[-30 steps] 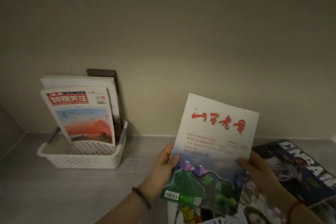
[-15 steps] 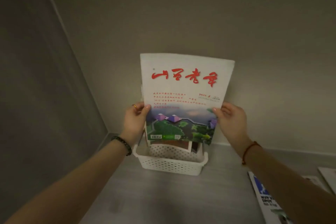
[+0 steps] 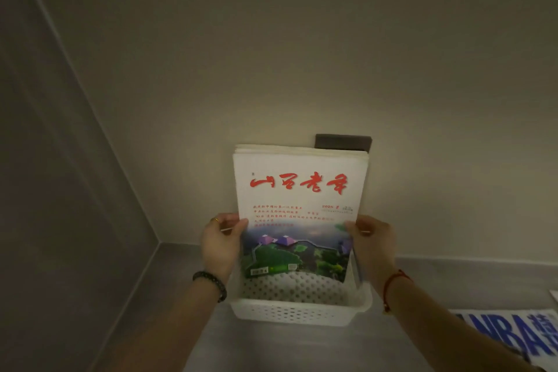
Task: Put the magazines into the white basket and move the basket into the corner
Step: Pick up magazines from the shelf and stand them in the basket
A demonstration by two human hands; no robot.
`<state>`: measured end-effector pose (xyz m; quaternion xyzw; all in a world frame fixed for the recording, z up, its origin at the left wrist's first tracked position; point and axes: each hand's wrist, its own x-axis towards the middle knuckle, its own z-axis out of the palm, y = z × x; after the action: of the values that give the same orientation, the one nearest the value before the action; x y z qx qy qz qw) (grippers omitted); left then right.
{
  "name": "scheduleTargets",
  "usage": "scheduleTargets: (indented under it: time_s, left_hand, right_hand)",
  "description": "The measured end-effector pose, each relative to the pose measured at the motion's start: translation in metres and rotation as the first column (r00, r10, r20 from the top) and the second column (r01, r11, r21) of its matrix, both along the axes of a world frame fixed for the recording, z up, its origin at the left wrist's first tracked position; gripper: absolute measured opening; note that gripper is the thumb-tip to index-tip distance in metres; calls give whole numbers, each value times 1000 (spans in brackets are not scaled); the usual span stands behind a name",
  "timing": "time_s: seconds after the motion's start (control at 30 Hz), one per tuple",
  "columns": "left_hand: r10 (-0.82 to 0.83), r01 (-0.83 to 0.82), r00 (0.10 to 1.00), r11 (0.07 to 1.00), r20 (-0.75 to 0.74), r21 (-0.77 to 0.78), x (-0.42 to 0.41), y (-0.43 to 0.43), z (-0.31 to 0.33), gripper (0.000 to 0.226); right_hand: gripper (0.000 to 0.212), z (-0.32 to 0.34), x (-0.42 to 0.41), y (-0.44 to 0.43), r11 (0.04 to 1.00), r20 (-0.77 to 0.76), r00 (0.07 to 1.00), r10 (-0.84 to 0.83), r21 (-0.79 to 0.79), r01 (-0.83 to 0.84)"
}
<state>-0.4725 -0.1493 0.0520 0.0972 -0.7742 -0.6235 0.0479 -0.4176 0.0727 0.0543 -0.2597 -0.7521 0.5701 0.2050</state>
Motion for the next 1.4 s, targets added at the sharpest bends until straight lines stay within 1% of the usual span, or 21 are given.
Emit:
scheduleTargets:
  time_s: [0.13, 0.23, 0.3, 0.33, 0.4, 0.5, 0.57, 0.67, 0.8, 0.87, 0.93, 0.97, 1.03, 1.07, 1.1, 1.13, 1.17, 1.23, 1.3, 1.37, 1.4]
  left_hand:
    - [42, -42, 999, 999, 0, 15, -1, 6, 1, 11]
    - [69, -69, 998, 997, -6, 31, 7, 10, 5, 15]
    - [56, -56, 998, 998, -23, 32, 18, 13, 9, 18]
    - [32, -31, 999, 999, -38, 36, 25, 15, 10, 18]
    - [-34, 38, 996, 998, -80, 48, 40, 22, 12, 17]
    - [-143, 143, 978, 990, -150, -11, 70, 45, 11, 12]
    - [-237, 236, 959, 971, -153, -26, 93, 68, 6, 12]
    - [-377, 376, 924, 926, -63, -27, 133, 111, -9, 15]
    - [-479, 470, 868, 878, 129, 95, 183, 172, -33, 14]
    - [-492, 480, 839, 870, 231, 110, 205, 200, -44, 26]
    - [-467, 445, 834, 884, 294, 142, 225, 225, -52, 31]
    - [-469, 449, 826, 883, 313, 139, 234, 235, -57, 31]
    - [-505, 489, 798, 862, 330, 137, 253, 258, -62, 30]
    - [-502, 479, 802, 864, 325, 152, 261, 268, -65, 25]
    - [-496, 467, 807, 868, 320, 167, 268, 276, -66, 12]
    - [-481, 451, 822, 877, 304, 168, 274, 283, -66, 7]
    - [-455, 428, 841, 891, 293, 154, 278, 288, -69, 21]
    - [-410, 382, 865, 912, 291, 149, 284, 294, -72, 30]
    - [-404, 381, 862, 915, 307, 134, 286, 294, -73, 25]
    - [-437, 417, 834, 899, 338, 133, 286, 291, -76, 13]
    - [-451, 431, 817, 892, 360, 139, 286, 289, -77, 17]
  right_hand:
    - [15, 2, -6, 5, 998, -10, 1000, -9, 55, 10]
    - [7, 4, -3, 13, 995, 73, 997, 5, 100, -12]
    - [19, 2, 6, 20, 993, 124, 992, 28, 113, -42]
    - [23, 1, 14, 25, 993, 128, 991, 40, 109, -54]
    - [22, 1, 34, 37, 989, 134, 989, 63, 126, -80]
    - [17, -1, 72, 62, 976, 153, 985, 78, 190, -107]
    - [20, -4, 99, 84, 965, 184, 978, 93, 223, -134]
    - [30, -8, 138, 124, 960, 315, 940, 134, 193, -202]
    - [44, -17, 186, 180, 957, 489, 860, 144, 152, -246]
    - [48, -23, 209, 206, 956, 545, 827, 136, 148, -255]
    - [54, -31, 236, 234, 979, 565, 815, 128, 60, -195]
    - [57, -36, 248, 245, 986, 578, 808, 117, 29, -164]
    - [63, -45, 273, 268, 989, 623, 778, 81, 46, -139]
    - [66, -51, 282, 277, 988, 636, 768, 72, 59, -142]
    - [66, -55, 289, 284, 987, 641, 765, 63, 74, -143]
    - [64, -58, 294, 289, 985, 644, 763, 53, 94, -148]
    - [61, -60, 297, 293, 982, 643, 764, 52, 106, -156]
    - [46, -64, 298, 297, 983, 625, 776, 82, 79, -167]
    - [33, -64, 296, 299, 983, 610, 786, 102, 58, -173]
    - [25, -62, 297, 300, 984, 604, 789, 113, 43, -174]
    - [22, -62, 297, 301, 983, 610, 783, 120, 36, -179]
